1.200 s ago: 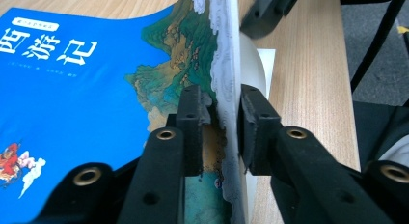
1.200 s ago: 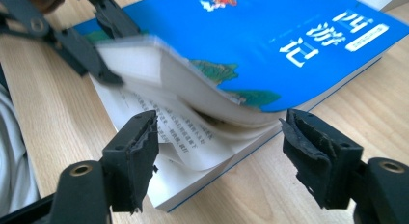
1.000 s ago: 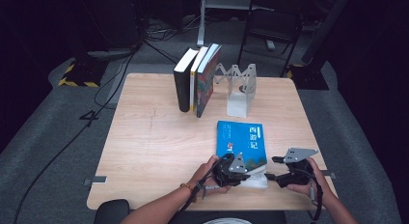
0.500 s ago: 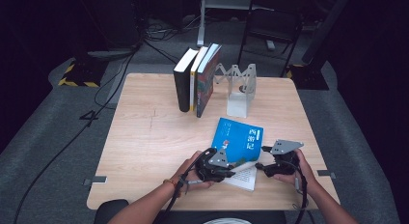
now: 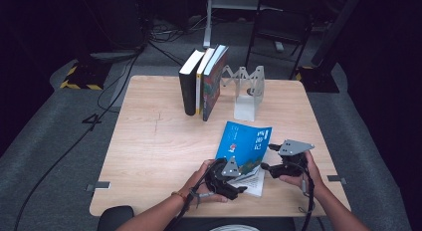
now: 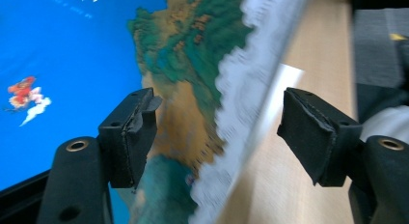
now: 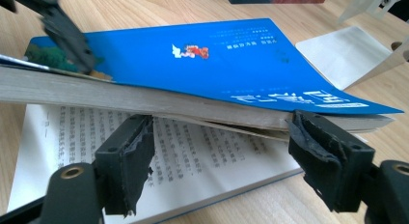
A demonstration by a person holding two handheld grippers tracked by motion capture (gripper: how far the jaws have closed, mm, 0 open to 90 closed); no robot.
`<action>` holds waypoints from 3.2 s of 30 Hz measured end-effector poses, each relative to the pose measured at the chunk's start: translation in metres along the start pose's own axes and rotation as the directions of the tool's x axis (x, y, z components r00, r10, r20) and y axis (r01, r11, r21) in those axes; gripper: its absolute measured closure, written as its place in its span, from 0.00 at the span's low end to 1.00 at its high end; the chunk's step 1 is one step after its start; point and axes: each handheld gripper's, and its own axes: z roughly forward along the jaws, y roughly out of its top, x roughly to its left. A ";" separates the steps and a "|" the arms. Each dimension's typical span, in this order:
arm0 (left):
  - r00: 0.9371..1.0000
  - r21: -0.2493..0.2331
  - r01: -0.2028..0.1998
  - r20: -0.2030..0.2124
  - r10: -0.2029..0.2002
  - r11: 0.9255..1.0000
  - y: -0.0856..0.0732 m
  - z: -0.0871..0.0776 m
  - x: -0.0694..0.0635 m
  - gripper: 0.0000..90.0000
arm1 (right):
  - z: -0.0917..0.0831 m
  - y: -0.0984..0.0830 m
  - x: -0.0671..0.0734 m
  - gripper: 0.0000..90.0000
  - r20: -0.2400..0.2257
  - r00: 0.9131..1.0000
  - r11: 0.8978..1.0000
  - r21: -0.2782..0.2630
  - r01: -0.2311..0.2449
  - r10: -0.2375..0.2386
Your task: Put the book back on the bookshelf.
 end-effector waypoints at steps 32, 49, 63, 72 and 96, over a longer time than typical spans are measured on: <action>0.998 -0.054 -0.057 0.027 0.058 0.997 -0.028 -0.050 0.050 0.87 | 0.036 0.007 -0.004 0.47 -0.096 0.983 0.986 0.030 0.162 -0.159; 0.987 0.043 -0.068 -0.145 0.073 0.997 -0.012 -0.036 0.028 0.61 | 0.037 0.012 0.009 0.70 -0.084 0.970 0.974 -0.025 0.227 -0.229; 0.999 -0.081 -0.016 -0.049 0.012 0.997 -0.035 -0.055 0.051 0.84 | 0.036 0.003 0.001 0.50 -0.051 0.981 0.982 -0.013 0.189 -0.189; 0.999 -0.101 0.037 0.003 -0.037 0.994 -0.043 -0.064 0.059 0.77 | 0.037 -0.004 -0.007 0.68 -0.037 0.970 0.971 -0.017 0.240 -0.241; 1.000 -0.087 -0.010 -0.006 0.009 0.996 -0.054 -0.082 0.066 0.82 | 0.034 0.003 0.000 0.73 -0.163 0.951 0.964 -0.104 0.247 -0.261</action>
